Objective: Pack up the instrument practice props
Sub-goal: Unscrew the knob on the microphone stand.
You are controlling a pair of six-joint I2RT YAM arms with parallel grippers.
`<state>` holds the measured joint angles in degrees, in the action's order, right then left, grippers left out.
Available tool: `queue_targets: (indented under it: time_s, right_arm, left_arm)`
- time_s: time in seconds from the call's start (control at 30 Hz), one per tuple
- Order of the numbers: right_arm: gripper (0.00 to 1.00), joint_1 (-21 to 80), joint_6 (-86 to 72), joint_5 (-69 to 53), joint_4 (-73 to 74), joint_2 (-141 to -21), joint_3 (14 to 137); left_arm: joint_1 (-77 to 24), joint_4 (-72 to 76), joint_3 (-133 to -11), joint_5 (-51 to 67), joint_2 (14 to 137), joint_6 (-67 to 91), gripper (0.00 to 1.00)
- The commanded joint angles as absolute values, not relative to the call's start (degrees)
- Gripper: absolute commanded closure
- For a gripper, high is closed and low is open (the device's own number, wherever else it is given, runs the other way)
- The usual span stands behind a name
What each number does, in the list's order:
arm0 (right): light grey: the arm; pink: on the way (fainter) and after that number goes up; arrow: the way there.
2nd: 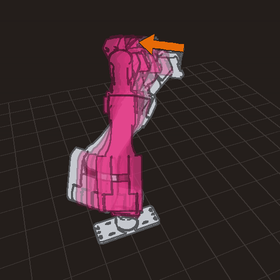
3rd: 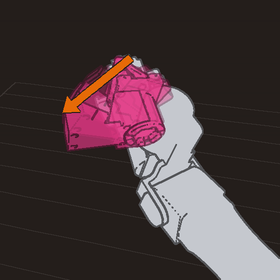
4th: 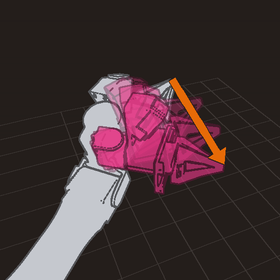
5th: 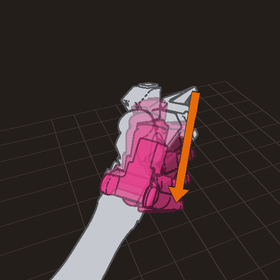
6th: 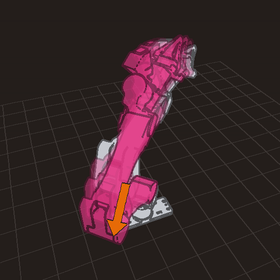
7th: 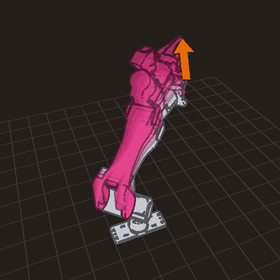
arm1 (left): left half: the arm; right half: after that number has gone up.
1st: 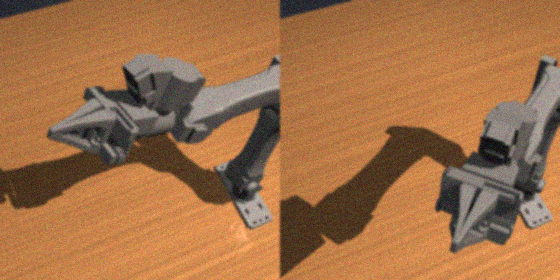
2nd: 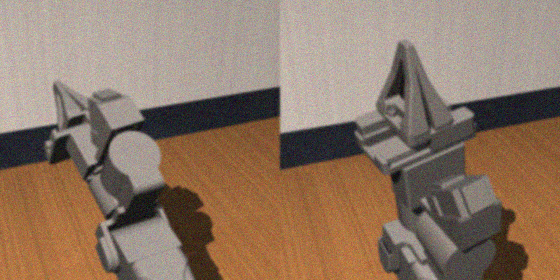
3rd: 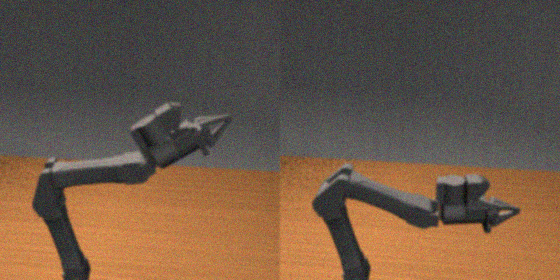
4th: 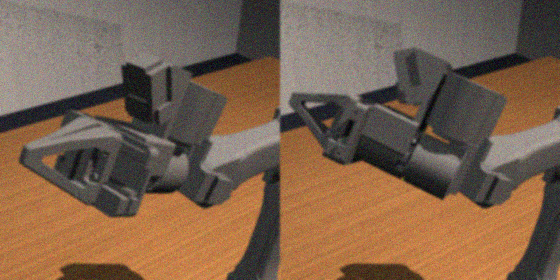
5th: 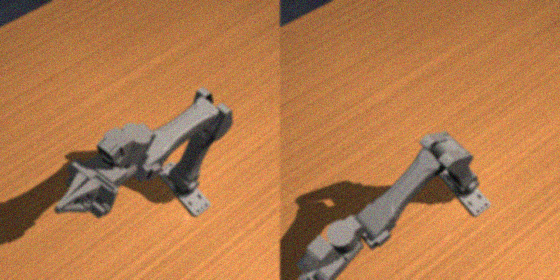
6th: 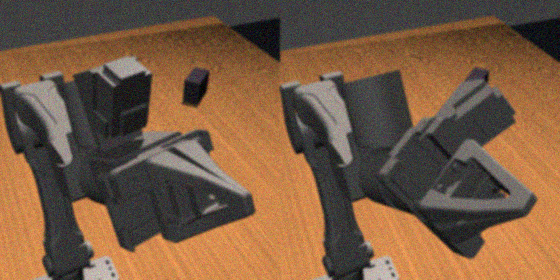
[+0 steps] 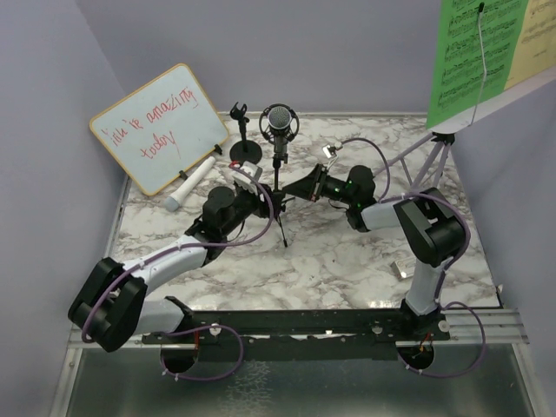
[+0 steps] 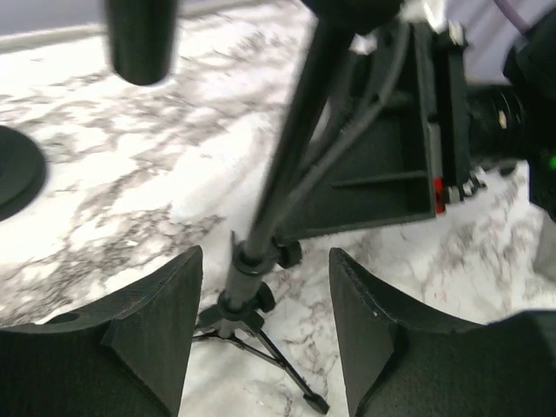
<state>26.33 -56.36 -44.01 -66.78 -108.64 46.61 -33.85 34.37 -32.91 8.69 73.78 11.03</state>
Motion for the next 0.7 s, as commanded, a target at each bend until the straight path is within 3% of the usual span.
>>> queue_targets:
  time_s: [0.0,0.47,0.57,0.67]
  right_arm:
    - [0.95,27.3,-51.9,-42.0,-61.3,-106.6,46.2]
    - [0.87,28.6,-51.0,-36.3,-58.2,-103.9,44.6]
    - [0.8,28.6,-51.6,-36.2,-57.9,-103.5,44.5]
    - [0.72,28.6,-52.3,-36.4,-57.6,-103.1,44.0]
  left_arm:
    - [-34.9,34.4,-32.0,-7.0,68.8,17.2,0.39]
    - [-39.6,44.5,-32.6,-13.9,72.7,18.0,0.4]
    - [-40.1,47.5,-31.6,-15.4,73.3,16.5,0.49]
    - [-40.1,49.7,-31.3,-15.0,74.2,15.8,0.68]
